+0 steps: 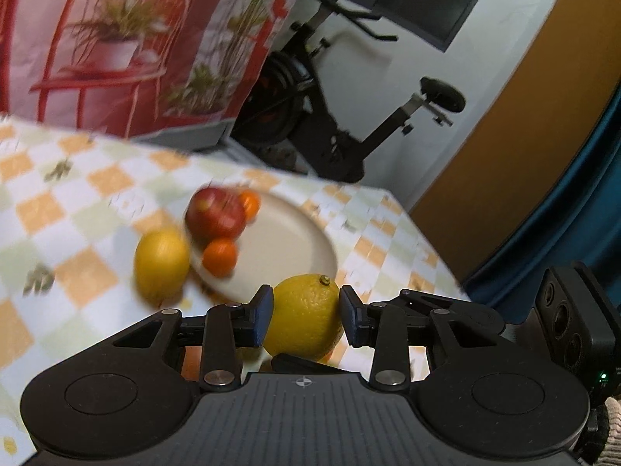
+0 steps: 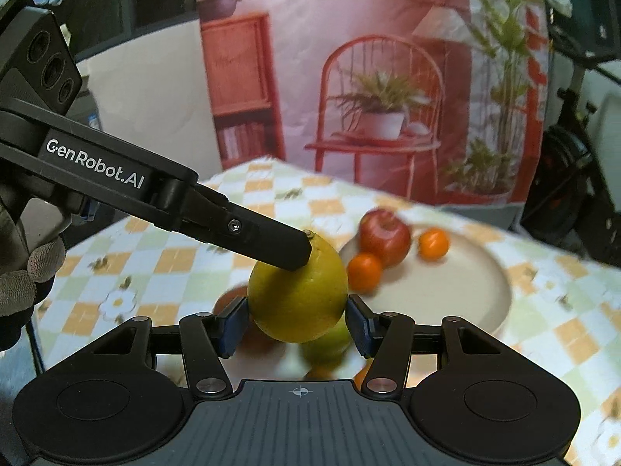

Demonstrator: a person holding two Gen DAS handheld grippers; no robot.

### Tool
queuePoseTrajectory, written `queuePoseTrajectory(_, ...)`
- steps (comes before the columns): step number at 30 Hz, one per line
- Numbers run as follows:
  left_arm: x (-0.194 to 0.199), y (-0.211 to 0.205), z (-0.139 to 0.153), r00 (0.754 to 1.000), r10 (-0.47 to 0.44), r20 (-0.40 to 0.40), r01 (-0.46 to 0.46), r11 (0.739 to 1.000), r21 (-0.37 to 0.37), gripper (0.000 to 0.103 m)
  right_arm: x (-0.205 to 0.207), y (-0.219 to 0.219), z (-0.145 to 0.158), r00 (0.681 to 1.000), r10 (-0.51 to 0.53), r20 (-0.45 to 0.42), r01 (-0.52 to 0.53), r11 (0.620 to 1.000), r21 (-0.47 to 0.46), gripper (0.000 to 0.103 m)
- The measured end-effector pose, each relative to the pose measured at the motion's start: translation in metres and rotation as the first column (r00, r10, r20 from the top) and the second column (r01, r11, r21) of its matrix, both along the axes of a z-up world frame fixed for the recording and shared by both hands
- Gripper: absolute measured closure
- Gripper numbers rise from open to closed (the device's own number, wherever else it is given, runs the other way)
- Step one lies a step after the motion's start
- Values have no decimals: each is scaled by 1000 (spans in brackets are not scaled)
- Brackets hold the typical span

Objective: Organize fruits
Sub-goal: 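Lift the lemon with the left tool and carry it over the plate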

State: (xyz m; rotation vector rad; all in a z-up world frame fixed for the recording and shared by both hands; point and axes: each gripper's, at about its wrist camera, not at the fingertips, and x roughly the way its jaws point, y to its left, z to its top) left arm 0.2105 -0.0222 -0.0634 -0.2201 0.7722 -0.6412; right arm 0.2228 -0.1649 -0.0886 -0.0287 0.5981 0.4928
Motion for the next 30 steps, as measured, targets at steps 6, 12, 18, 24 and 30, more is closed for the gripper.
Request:
queuePoseTrajectory(6, 31, -24, 27, 997, -25, 71, 26, 1000, -10, 64, 29, -30, 33, 998, -37, 51, 37, 999, 2, 53)
queuePoseTrajectory(12, 72, -45, 29, 997, -39, 66, 40, 999, -20, 64, 67, -52, 43, 995, -64, 71, 67, 997, -35, 53)
queuePoseTrajectory(18, 109, -59, 2, 998, -64, 0, 64, 998, 16, 64, 105, -68, 16, 996, -87, -14, 86, 996, -15, 52)
queuePoseTrajectory(24, 146, -70, -24, 995, -75, -68, 79, 995, 60, 64, 143, -77, -20, 989, -105, -109, 106, 994, 9, 53)
queuePoseTrajectory(30, 176, -77, -50, 990, -63, -130, 75, 993, 91, 64, 169, -83, -56, 977, -120, -175, 124, 992, 10, 53)
